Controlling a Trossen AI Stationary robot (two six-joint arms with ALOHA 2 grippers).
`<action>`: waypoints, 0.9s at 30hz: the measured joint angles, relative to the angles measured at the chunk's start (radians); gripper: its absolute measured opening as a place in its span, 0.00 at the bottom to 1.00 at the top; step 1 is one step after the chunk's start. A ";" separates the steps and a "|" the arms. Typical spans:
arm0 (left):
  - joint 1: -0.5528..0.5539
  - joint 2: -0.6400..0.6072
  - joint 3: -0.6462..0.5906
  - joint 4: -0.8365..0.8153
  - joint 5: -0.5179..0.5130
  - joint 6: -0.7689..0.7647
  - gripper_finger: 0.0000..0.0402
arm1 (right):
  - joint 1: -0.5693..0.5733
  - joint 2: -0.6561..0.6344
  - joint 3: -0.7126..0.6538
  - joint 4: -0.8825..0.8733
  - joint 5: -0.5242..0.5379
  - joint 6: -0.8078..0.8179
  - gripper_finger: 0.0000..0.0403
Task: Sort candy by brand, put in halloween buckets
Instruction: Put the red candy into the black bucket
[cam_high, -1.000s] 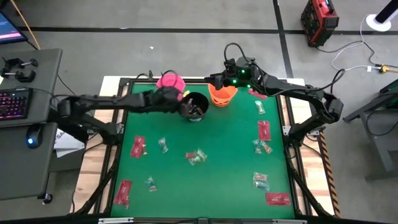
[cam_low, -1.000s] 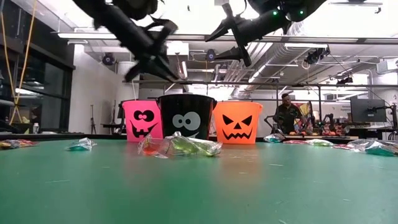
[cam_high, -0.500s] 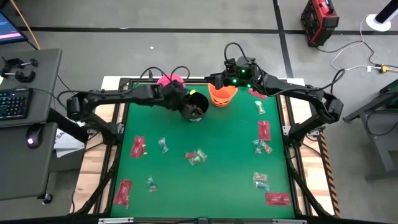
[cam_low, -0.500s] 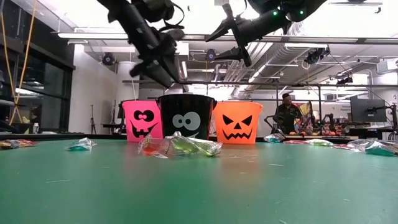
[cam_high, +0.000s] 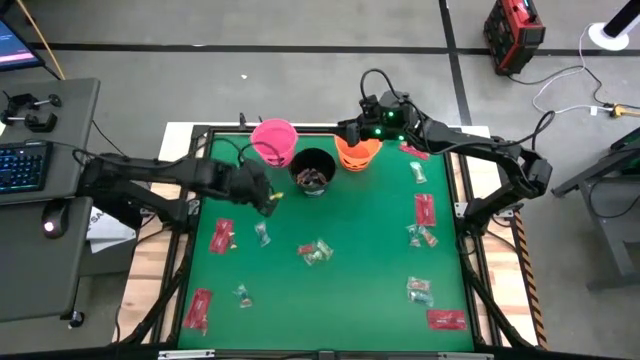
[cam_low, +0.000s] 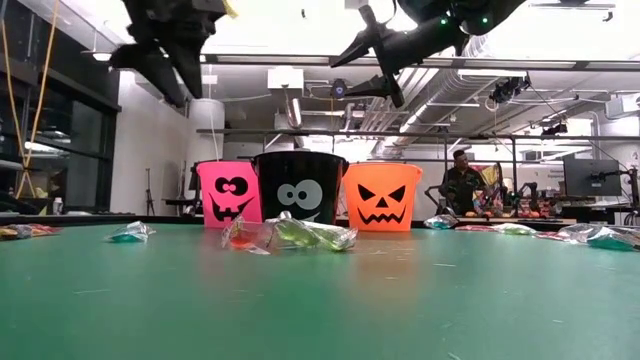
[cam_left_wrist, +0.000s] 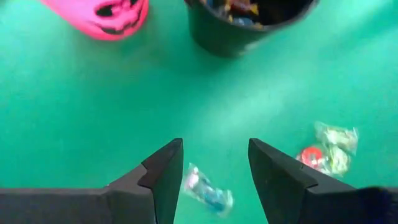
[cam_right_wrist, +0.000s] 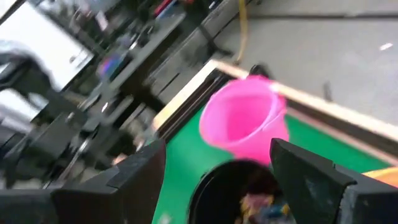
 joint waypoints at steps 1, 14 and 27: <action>-0.019 0.000 0.000 -0.006 -0.004 -0.022 0.43 | 0.000 0.000 0.000 -0.014 -0.039 -0.005 0.69; -0.036 0.003 0.000 -0.007 0.006 0.004 0.43 | 0.150 -0.002 0.000 -0.659 -0.310 -0.196 0.67; 0.073 -0.005 -0.007 0.012 0.134 0.170 0.43 | 0.453 -0.002 0.000 -0.949 -0.015 -0.168 0.64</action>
